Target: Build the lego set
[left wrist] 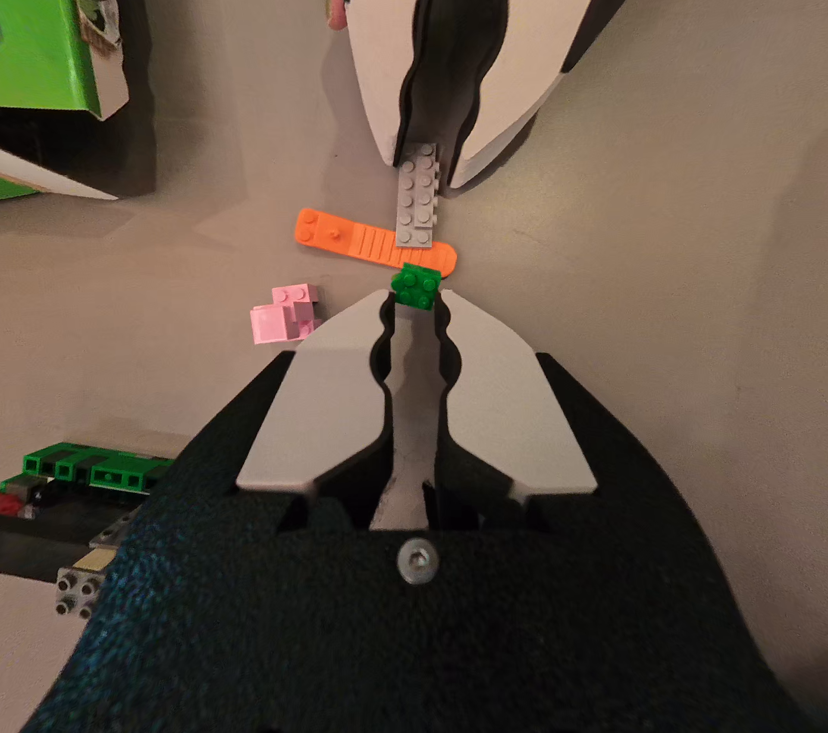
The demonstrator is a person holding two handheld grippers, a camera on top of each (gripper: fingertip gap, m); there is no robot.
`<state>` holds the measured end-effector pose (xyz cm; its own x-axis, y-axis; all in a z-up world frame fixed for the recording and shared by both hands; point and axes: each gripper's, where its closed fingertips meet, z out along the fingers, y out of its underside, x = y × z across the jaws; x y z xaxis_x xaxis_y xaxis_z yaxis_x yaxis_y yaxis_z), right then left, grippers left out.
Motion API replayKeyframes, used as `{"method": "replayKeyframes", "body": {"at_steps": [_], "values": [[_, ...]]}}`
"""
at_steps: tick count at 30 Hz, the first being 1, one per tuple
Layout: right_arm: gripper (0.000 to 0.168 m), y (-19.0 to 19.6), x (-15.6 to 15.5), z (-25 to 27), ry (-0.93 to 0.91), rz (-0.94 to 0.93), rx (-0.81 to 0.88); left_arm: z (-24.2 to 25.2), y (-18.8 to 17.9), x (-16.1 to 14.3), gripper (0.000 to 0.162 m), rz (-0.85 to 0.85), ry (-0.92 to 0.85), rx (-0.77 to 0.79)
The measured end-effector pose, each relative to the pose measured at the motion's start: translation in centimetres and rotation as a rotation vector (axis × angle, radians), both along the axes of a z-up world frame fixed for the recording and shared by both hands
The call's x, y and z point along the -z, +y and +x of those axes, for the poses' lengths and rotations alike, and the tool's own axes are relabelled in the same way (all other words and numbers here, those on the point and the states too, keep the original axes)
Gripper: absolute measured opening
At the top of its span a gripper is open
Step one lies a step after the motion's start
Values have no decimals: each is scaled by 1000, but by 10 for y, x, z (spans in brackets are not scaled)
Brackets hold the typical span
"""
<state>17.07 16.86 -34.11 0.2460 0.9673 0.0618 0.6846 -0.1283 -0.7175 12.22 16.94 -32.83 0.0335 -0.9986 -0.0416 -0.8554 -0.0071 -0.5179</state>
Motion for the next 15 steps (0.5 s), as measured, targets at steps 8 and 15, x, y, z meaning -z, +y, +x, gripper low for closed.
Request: {"method": "replayKeyframes", "body": {"at_steps": [8,15], "values": [[18,4,-3,1,-5,87,92,2,0,0,16,51,-86,-39],[18,23,-23,4,-5,487,268,3,-4,-25,16,191,-331,-179]]}}
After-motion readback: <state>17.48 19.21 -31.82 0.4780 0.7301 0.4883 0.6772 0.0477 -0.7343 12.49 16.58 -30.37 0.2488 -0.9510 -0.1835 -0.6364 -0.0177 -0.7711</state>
